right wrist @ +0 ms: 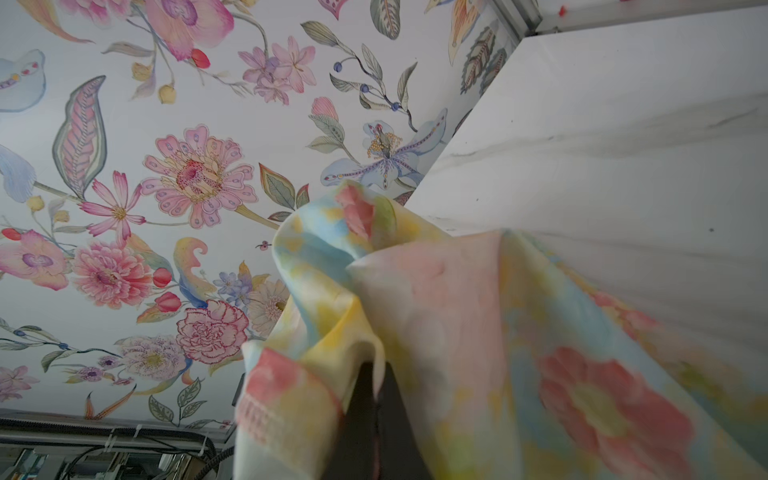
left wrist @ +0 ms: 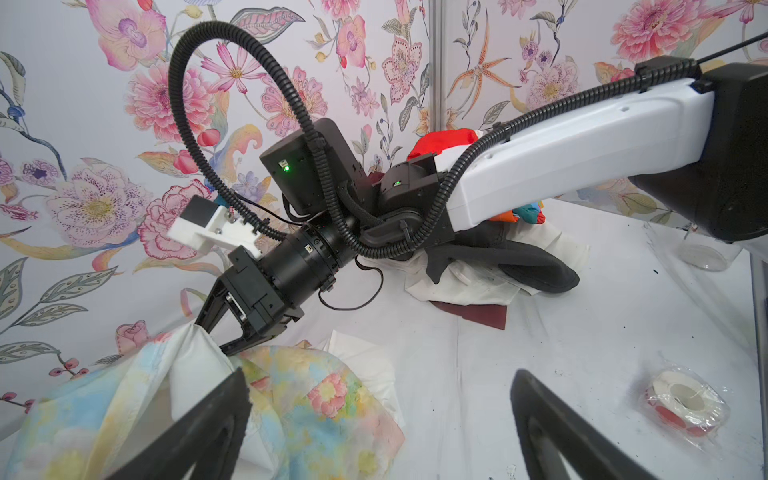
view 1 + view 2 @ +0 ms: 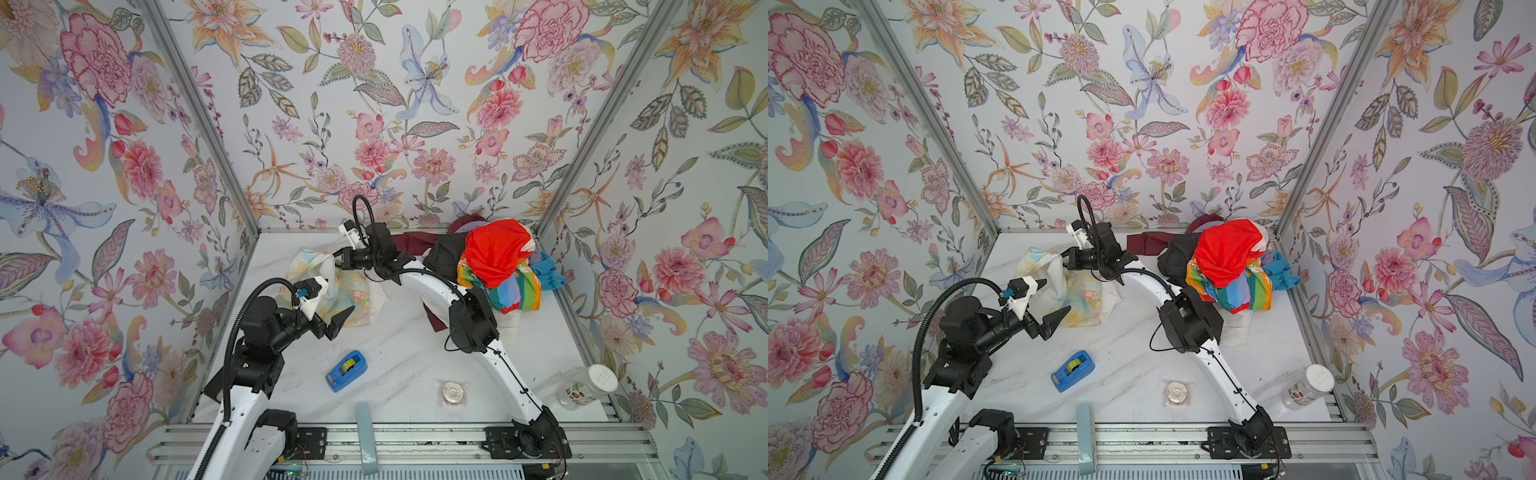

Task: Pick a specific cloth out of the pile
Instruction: 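Swing the held floral cloth toward the left gripper, away from the pile, then lower the floral cloth onto the open table near the left gripper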

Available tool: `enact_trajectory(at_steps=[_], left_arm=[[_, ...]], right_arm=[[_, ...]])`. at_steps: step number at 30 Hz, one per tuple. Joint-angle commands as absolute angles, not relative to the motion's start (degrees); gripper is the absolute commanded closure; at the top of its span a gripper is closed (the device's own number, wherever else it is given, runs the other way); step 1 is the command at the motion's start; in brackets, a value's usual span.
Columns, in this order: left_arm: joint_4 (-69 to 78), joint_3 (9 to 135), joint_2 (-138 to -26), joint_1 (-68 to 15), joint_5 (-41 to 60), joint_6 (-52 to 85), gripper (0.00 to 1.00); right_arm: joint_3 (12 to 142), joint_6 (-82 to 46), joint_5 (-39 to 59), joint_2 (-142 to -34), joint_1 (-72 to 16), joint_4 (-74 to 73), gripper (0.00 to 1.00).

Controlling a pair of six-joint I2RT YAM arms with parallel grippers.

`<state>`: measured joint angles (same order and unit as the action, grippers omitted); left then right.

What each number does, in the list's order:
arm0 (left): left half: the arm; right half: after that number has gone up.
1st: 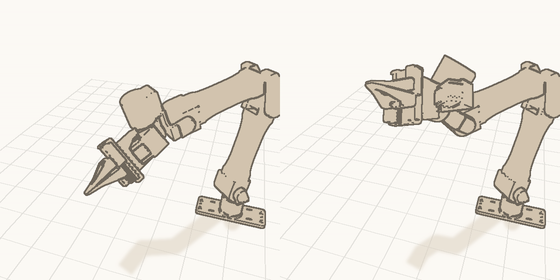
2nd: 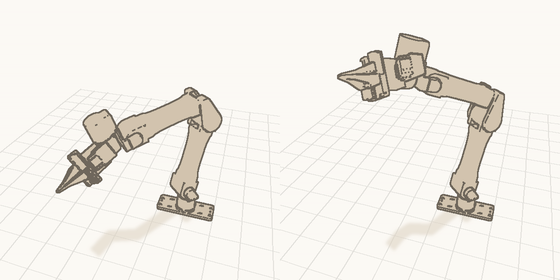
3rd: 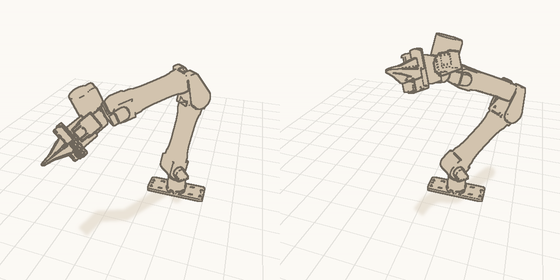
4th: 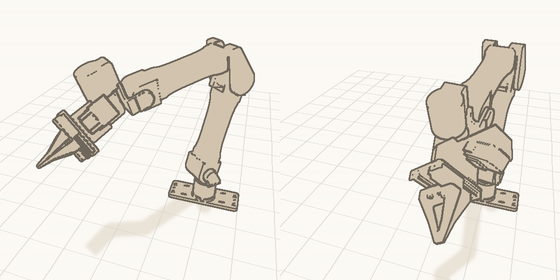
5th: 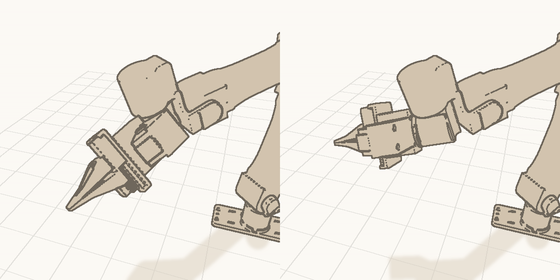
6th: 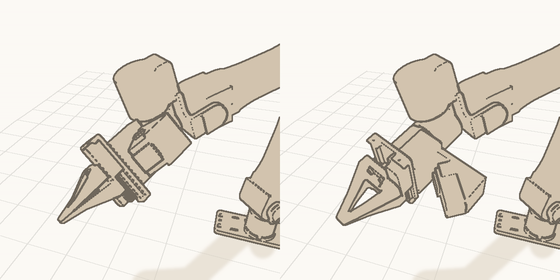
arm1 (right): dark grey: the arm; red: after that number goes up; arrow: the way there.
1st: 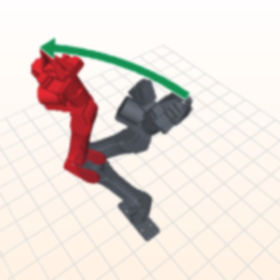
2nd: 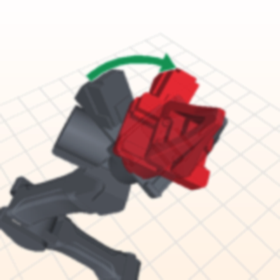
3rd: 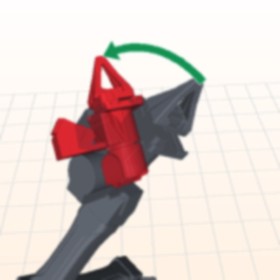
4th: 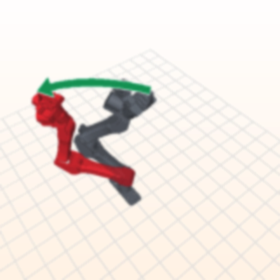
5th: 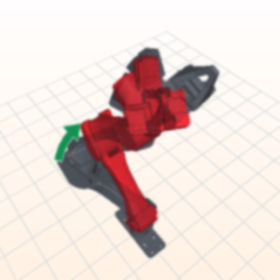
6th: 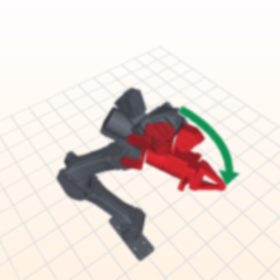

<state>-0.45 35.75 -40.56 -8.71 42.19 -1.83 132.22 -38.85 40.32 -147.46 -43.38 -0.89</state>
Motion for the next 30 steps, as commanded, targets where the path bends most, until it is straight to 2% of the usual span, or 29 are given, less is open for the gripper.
enact_trajectory(at_steps=[1,13,17,22,26,30], left_arm=[[-0.7,36.8,-40.5,-9.1,43.3,-2.6,0.01],[0.0,36.5,-40.4,-9.1,43.7,-2.1,0.01],[0.1,36.4,-40.3,-9.1,43.4,-1.8,0.01],[1.4,36.1,-39.8,-9.1,42.9,-1.0,0.01],[3.0,35.3,-39.4,-9.1,42.7,-0.4,0.01],[3.7,35.1,-39.5,-9.1,41.1,-0.1,0.01]], right_arm=[[128.1,-34.7,40.5,-144.9,-44.1,4.7,1.00],[118.6,-25.7,30.4,-139.5,-46.0,15.2,0.98],[118.9,-25.9,29.8,-140.9,-46.1,15.8,0.75],[121.6,-26.9,29.2,-143.2,-46.6,18.1,0.59],[122.4,-27.0,26.6,-144.3,-47.0,20.3,0.51],[124.6,-28.1,26.2,-146.8,-47.5,21.9,0.49]])
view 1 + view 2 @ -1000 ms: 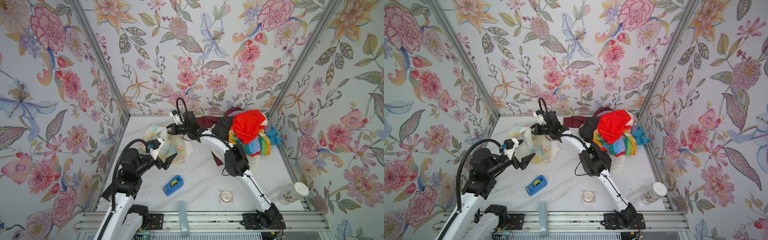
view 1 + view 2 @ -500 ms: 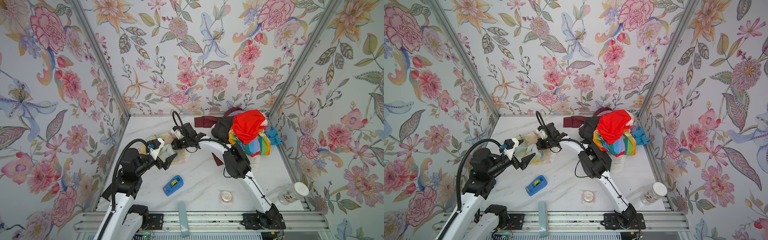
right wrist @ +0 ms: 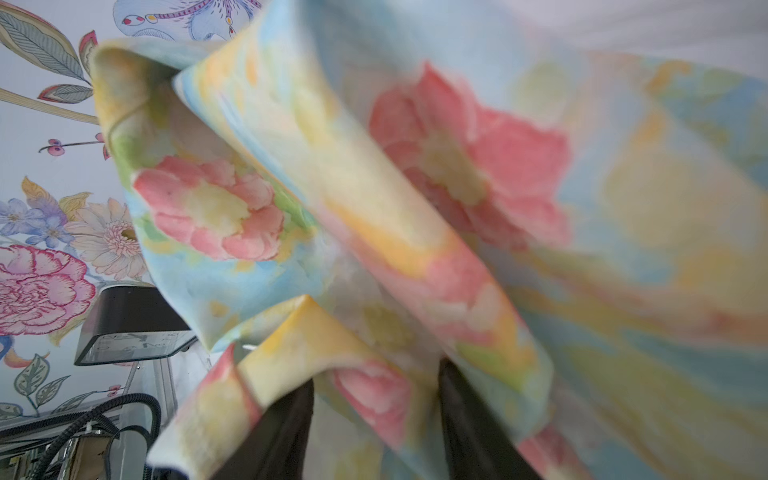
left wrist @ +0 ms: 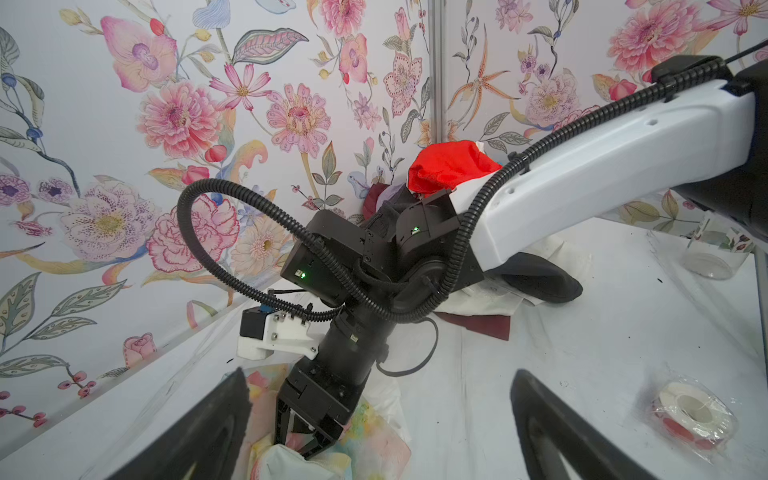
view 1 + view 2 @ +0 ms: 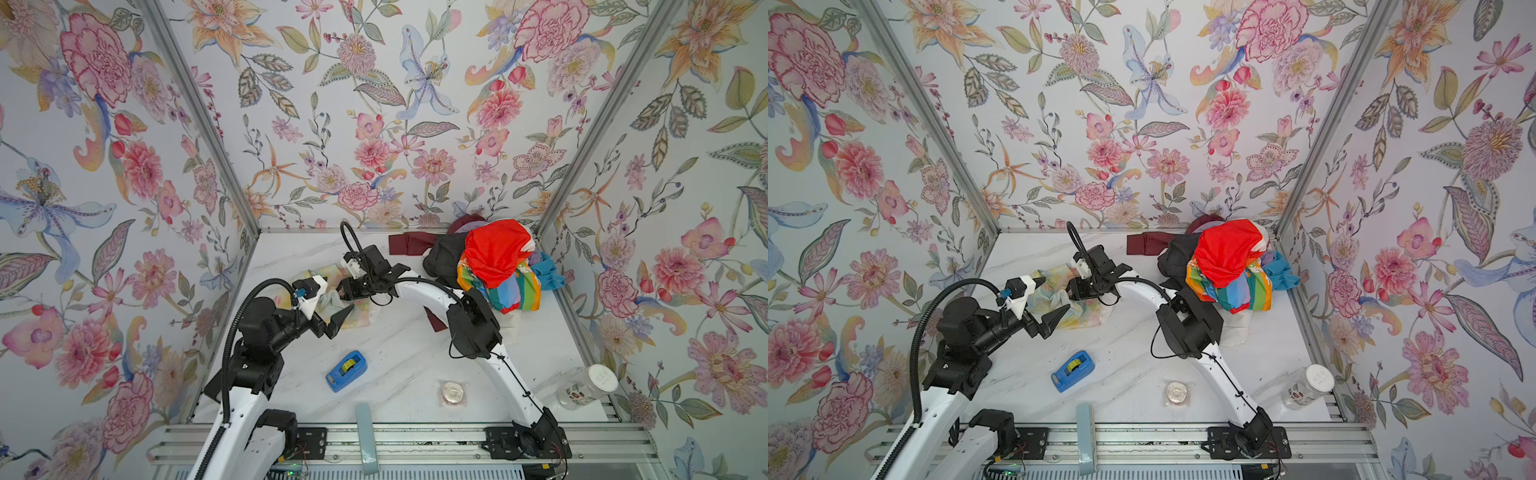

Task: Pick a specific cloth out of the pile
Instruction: 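Lower the floral cloth onto the open table near the left gripper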

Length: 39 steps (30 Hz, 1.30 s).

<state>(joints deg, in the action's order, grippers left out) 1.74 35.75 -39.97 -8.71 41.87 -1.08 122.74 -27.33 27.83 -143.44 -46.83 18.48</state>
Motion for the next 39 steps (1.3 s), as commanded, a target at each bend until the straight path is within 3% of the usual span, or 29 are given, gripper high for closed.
enact_trajectory(at_steps=[1,10,19,29,39], left_arm=[[3.9,35.0,-39.4,-9.1,40.4,0.0,0.01],[6.3,34.4,-39.3,-9.1,40.2,0.0,0.01],[6.3,34.8,-39.6,-9.1,41.2,0.0,0.01],[6.6,34.9,-40.1,-9.2,40.5,-0.3,0.01],[7.2,35.0,-39.6,-9.2,40.7,0.2,0.01]], right_arm=[[125.7,-28.4,26.3,-147.7,-47.6,22.4,0.49],[133.1,-32.1,28.1,-153.9,-47.3,22.5,0.51],[141.0,-41.3,35.3,-161.7,-45.5,11.5,0.47],[145.1,-49.4,36.1,-166.4,-44.7,-3.3,0.34],[145.1,-49.5,41.7,-164.6,-44.5,-9.6,0.28]])
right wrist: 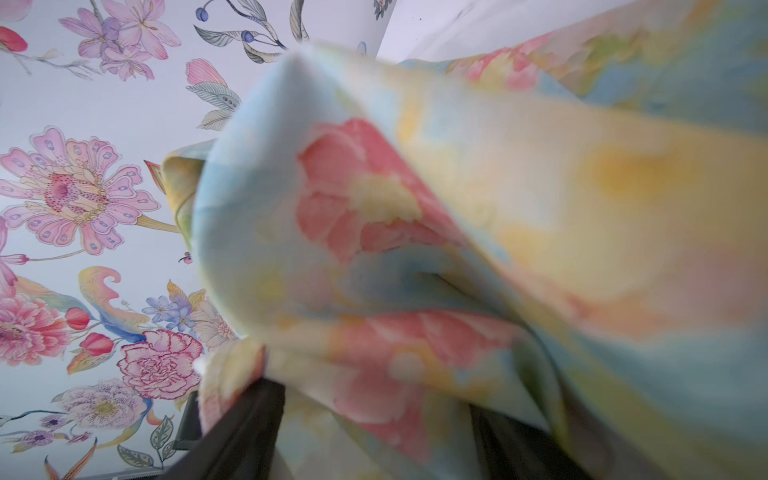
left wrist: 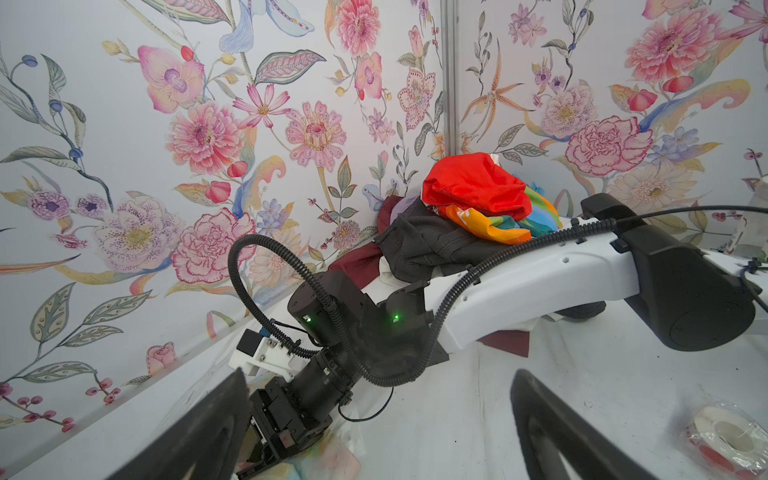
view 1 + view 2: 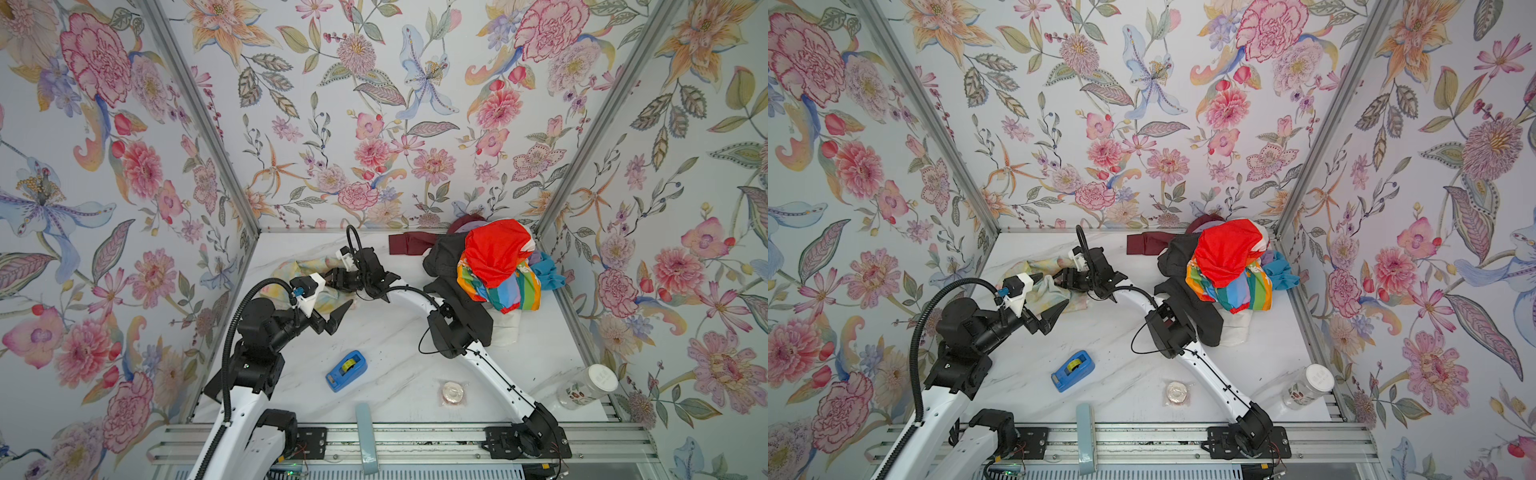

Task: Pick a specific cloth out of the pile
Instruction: 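Lower the floral cloth onto the open table near the left gripper, then open the right gripper and draw it back toward the pile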

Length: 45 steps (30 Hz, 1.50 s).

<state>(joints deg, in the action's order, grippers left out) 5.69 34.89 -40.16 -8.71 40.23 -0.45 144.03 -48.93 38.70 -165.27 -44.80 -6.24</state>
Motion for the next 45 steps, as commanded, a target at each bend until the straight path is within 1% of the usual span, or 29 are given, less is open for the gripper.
enact_trajectory(at_steps=[1,4,7,8,10,19,28,33,39,45], left_arm=[[7.3,34.9,-39.6,-9.1,40.9,0.3,0.01],[8.0,34.9,-39.5,-9.1,41.7,0.7,0.01],[7.8,35.1,-39.8,-9.1,41.8,0.8,0.01],[7.7,35.1,-39.8,-9.1,41.9,0.8,0.01],[7.9,34.9,-39.8,-9.1,42.0,0.9,0.01],[8.4,34.6,-40.3,-9.1,42.1,1.6,0.01],[8.9,34.0,-40.3,-9.1,42.4,2.3,0.01],[9.1,34.0,-41.1,-9.1,43.1,2.8,0.01],[9.5,33.7,-41.4,-9.1,43.5,3.4,0.01],[9.0,34.0,-42.3,-9.1,44.0,3.8,0.01]], right_arm=[[145.1,-49.2,42.5,-163.8,-44.5,-9.8,0.27],[143.4,-49.2,44.6,-161.5,-44.6,-12.5,0.23],[142.7,-48.8,45.3,-159.6,-44.6,-11.2,0.20],[142.4,-48.3,45.3,-158.9,-44.7,-10.2,0.17],[141.6,-46.7,45.1,-157.4,-44.8,-7.7,0.01],[135.9,-38.0,41.3,-148.9,-45.4,4.2,0.01],[124.3,-32.7,35.9,-138.8,-45.3,11.0,0.01],[114.1,-30.0,32.7,-130.3,-43.9,12.2,0.01],[101.8,-24.9,26.6,-117.9,-42.0,15.7,0.01],[91.2,-20.5,22.3,-105.9,-38.2,20.4,0.01]])
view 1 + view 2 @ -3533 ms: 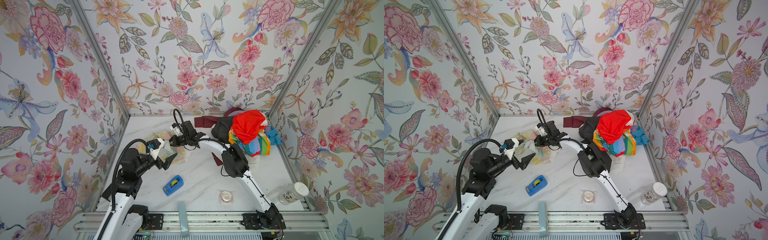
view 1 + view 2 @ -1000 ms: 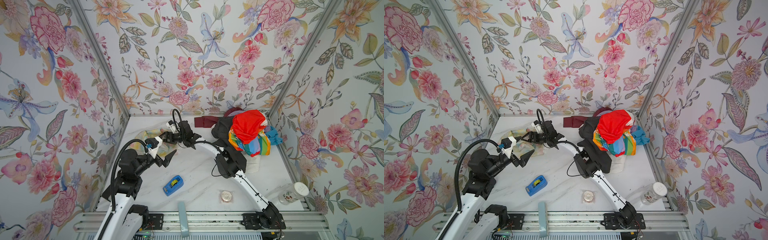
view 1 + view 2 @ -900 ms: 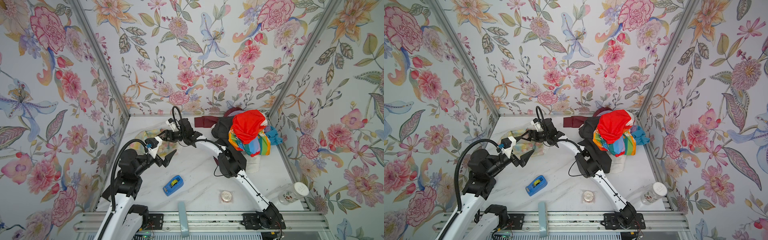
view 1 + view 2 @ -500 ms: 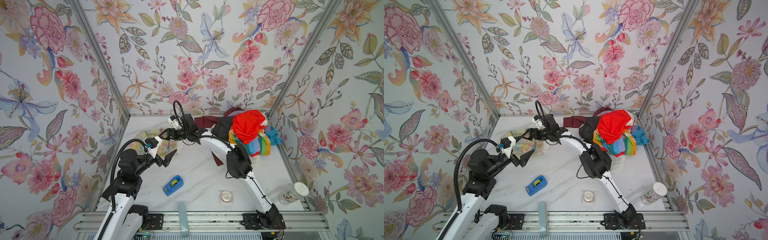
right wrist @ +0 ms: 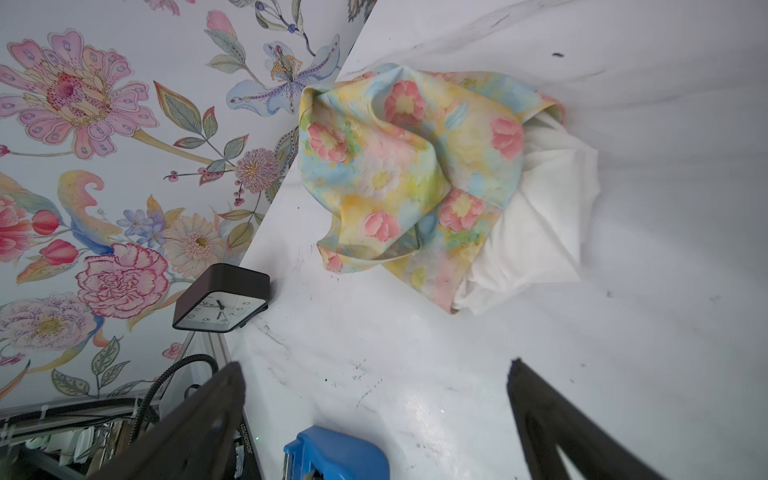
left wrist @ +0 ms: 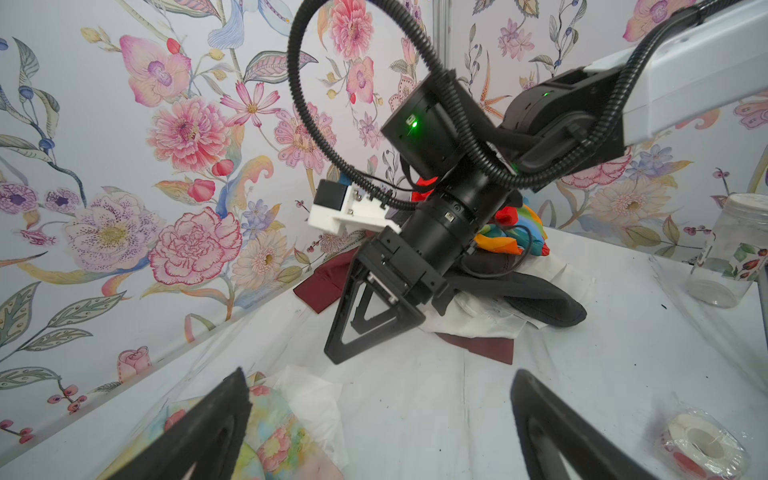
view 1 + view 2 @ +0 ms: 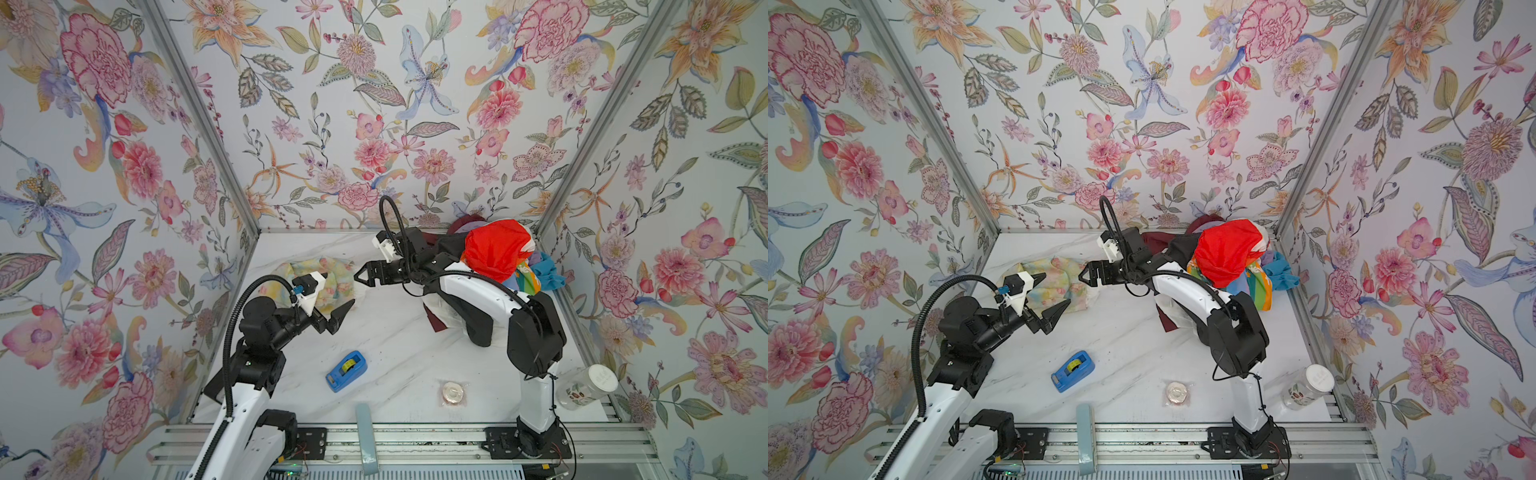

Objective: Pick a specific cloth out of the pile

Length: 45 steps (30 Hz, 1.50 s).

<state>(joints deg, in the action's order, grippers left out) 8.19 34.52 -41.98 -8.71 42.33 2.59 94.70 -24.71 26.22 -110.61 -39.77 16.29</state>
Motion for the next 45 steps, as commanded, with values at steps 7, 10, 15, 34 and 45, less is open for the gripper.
enact_trajectory(at_steps=[7,10,15,34,45], left_arm=[[8.2,34.2,-43.4,-9.1,41.7,3.4,0.01],[4.3,35.9,-44.1,-9.1,35.6,2.3,0.01],[0.4,37.6,-45.5,-9.1,22.8,0.6,0.01],[38.0,18.6,-55.3,-8.2,-15.8,0.2,0.01],[64.3,7.7,-65.9,-4.5,-14.6,-0.6,0.01]], right_arm=[[78.6,-17.2,18.4,-89.1,-29.1,21.6,0.01],[74.8,-15.4,17.5,-83.7,-25.0,22.7,0.01],[69.0,-14.3,16.8,-77.0,-16.0,25.0,0.01],[42.8,-2.1,-3.3,-64.6,-7.5,0.2,0.01],[23.6,0.3,-7.3,-66.7,-2.4,-28.3,0.01]])
